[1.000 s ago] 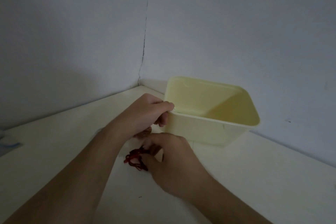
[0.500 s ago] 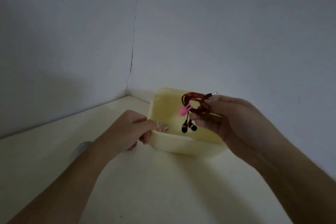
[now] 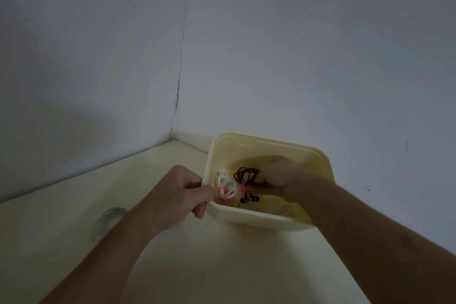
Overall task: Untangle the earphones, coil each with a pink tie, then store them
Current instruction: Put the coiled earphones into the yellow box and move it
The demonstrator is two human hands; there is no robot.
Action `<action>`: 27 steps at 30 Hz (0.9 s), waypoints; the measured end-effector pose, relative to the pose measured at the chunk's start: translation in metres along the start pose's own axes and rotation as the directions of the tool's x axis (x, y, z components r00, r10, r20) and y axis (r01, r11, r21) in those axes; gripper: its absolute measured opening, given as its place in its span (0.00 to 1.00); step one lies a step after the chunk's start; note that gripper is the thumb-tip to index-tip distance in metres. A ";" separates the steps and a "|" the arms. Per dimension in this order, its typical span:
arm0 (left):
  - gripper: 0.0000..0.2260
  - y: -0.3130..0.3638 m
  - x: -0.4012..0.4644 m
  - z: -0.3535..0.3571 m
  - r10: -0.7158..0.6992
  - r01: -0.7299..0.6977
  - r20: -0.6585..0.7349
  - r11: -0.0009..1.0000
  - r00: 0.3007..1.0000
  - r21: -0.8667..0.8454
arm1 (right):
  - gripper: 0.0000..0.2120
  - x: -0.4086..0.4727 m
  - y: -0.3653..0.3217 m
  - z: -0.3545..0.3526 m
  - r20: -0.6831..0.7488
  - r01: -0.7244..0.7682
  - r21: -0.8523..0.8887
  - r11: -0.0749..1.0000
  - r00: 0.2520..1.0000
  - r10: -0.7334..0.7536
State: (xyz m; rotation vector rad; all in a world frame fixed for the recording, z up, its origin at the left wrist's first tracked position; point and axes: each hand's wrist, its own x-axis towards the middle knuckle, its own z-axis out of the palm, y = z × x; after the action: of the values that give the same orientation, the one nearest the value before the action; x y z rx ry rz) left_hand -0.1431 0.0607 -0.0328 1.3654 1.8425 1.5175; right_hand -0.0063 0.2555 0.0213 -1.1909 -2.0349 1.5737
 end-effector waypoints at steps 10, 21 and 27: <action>0.21 0.017 0.005 -0.001 -0.119 0.118 -0.028 0.992 0.992 -0.032 | 0.16 -0.080 -0.017 0.006 -0.260 0.449 -0.574 0.685 0.693 -0.672; 0.15 0.029 0.015 -0.007 -0.150 0.174 -0.100 0.935 0.984 0.310 | 0.24 -0.080 0.065 0.140 0.231 0.502 -0.735 0.456 0.817 -0.528; 0.19 0.027 0.017 -0.009 -0.160 0.167 -0.049 0.953 0.986 0.253 | 0.14 -0.037 0.060 0.168 0.158 0.458 -0.774 0.437 0.809 -0.567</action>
State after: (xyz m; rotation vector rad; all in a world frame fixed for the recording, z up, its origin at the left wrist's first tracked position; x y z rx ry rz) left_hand -0.1462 0.0686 -0.0006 1.2664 2.1725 1.2557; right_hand -0.0717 0.1211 -0.0838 -0.6776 -2.7297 0.2360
